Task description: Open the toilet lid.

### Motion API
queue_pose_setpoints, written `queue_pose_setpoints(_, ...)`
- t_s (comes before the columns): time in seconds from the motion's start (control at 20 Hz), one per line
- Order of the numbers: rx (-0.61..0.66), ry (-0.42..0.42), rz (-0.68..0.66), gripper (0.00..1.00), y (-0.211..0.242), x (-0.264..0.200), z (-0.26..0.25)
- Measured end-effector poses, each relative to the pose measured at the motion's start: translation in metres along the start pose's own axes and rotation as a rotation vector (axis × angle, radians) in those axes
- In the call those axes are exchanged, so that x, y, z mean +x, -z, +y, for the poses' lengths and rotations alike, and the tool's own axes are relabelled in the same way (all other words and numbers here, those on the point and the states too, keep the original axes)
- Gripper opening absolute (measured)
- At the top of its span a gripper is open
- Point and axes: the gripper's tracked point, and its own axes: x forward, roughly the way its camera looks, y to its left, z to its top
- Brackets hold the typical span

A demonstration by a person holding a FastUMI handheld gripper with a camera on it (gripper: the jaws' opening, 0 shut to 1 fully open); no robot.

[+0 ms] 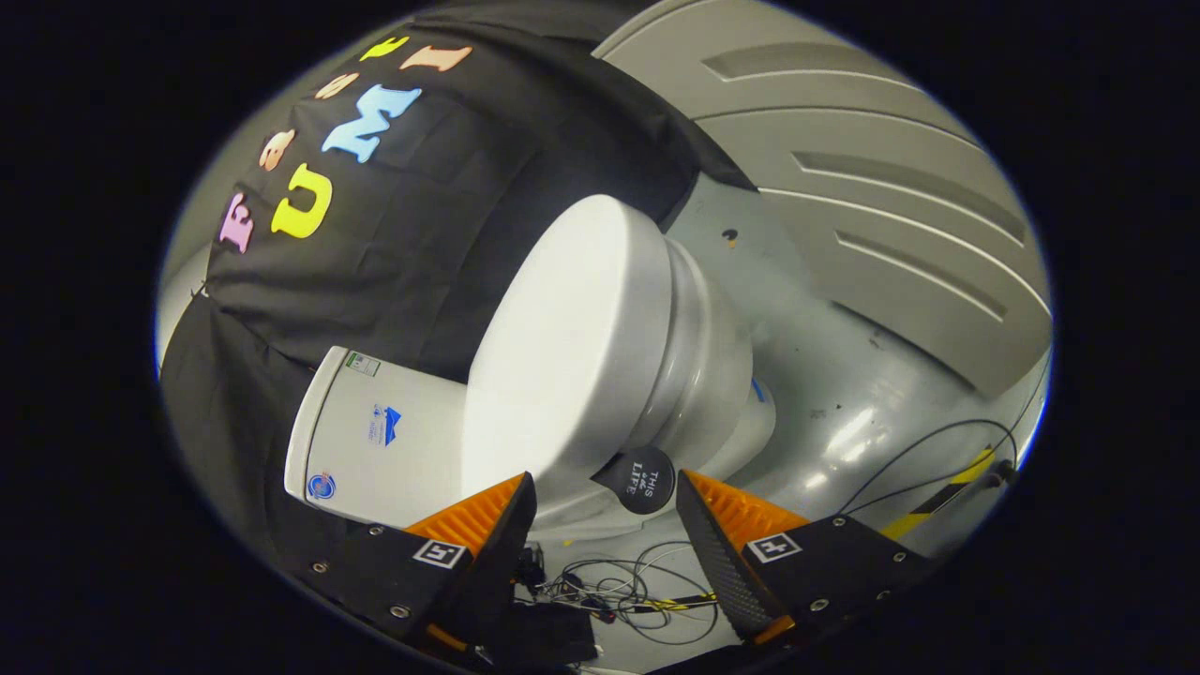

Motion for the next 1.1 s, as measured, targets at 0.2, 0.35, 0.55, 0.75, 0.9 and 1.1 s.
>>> queue_pose_setpoints(0.2, 0.081, -0.031, 0.023, 0.84, 0.005, 0.011, -0.001)
queue_pose_setpoints(0.35, 0.107, -0.028, 0.045, 0.71, 0.01, 0.018, -0.006)
queue_pose_setpoints(0.55, 0.178, -0.014, 0.061, 0.4, 0.009, 0.019, -0.017)
queue_pose_setpoints(0.75, 0.283, -0.045, 0.044, 0.15, 0.006, 0.017, -0.018)
queue_pose_setpoints(0.9, 0.379, -0.083, 0.05, 0.06, 0.002, 0.014, -0.01)
queue_pose_setpoints(1.1, 0.314, -0.082, 0.05, 0.0, 0.004, 0.01, 0.0)
